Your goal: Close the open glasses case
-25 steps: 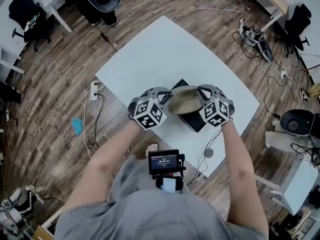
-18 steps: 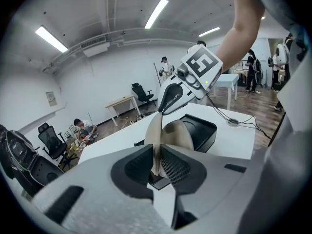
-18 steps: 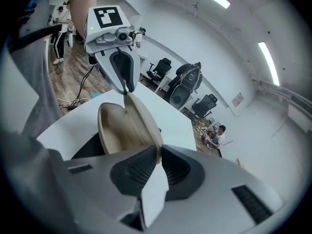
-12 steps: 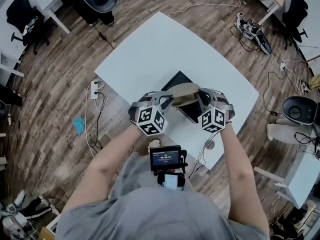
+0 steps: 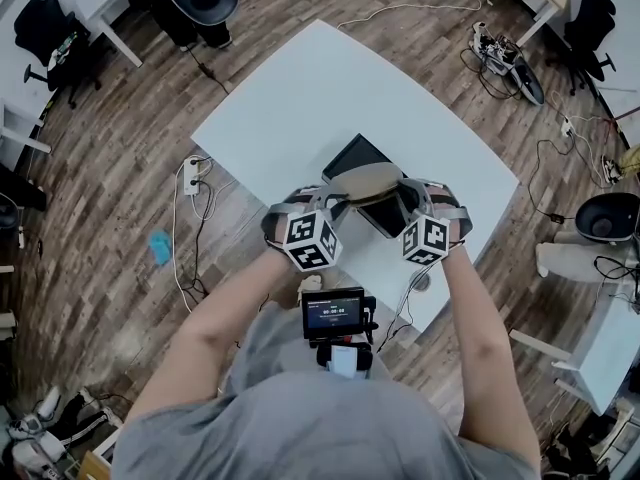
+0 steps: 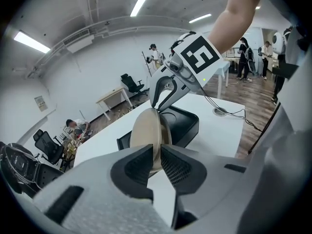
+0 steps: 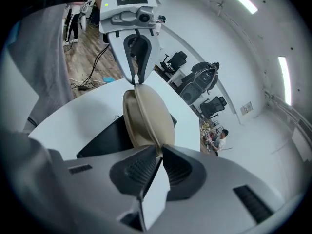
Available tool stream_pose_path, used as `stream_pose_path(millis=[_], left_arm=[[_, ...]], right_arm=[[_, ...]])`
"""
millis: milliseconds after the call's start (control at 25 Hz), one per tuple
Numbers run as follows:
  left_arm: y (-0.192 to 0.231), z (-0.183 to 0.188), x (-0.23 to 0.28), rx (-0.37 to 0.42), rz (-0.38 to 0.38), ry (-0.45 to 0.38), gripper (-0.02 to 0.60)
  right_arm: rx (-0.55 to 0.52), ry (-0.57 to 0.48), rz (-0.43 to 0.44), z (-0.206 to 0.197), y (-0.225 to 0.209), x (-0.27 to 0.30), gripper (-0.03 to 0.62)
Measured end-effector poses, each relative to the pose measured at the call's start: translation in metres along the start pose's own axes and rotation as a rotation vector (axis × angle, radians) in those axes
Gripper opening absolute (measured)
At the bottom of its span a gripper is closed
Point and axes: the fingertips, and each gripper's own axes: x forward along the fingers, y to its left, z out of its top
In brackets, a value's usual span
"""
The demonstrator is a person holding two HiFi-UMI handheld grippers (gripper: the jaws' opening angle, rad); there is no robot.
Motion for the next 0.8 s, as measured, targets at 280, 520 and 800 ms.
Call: stream_pose_path(millis=[280, 520, 800], left_arm=[[-0.020, -0.007, 0.008, 0.036, -0.036, 0.060, 0.058], [-0.026, -0.013, 0.015, 0.044, -0.055, 0.086, 0.058], [-0.028, -0.017, 0.016, 0.049, -0.054, 0.086, 0.057]], right_arm=[[-0.065, 0.039, 0.060, -0.007, 0.020, 0.003, 0.052], [-0.074, 0.062, 0.095, -0.009, 0.026, 0.009, 0.051], [-0.061, 0.055, 0.090, -0.008, 0.029, 0.011, 0.051]])
